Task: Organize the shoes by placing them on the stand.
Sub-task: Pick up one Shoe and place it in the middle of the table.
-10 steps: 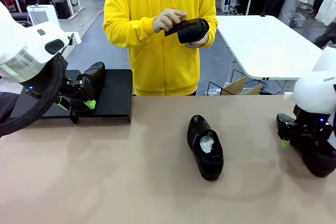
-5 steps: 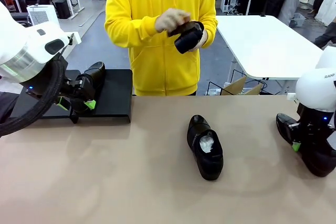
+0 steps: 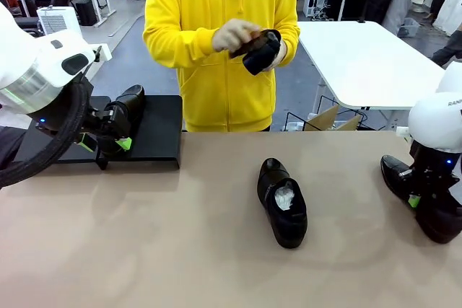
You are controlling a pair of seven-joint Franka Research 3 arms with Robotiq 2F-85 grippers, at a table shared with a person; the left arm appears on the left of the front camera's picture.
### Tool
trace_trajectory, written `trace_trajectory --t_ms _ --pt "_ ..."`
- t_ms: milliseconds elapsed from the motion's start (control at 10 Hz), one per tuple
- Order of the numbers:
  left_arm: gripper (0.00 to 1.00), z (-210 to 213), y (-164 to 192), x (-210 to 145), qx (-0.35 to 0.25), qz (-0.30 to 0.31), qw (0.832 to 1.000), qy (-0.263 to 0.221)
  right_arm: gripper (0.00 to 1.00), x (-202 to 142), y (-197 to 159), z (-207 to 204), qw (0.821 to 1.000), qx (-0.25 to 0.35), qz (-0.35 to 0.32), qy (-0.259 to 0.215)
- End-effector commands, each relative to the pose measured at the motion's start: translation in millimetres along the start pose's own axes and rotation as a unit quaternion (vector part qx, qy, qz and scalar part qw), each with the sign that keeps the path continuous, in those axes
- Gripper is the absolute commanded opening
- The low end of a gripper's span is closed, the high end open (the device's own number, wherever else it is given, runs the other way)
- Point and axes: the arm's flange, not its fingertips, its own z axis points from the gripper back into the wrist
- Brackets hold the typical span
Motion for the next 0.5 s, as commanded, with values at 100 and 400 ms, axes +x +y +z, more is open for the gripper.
trace_trajectory --t_ms 100,400 --pt "0.75 1.4 1.9 -0.3 -0.01 -0.001 1.0 0.001 0.0 -40.9 14.9 29.7 0.999 0.02 -0.022 -0.033" --pt "0.75 1.4 1.9 -0.3 -0.01 -0.001 1.0 0.001 0.0 -106.9 68.8 92.6 0.99 0.023 -0.002 -0.139"
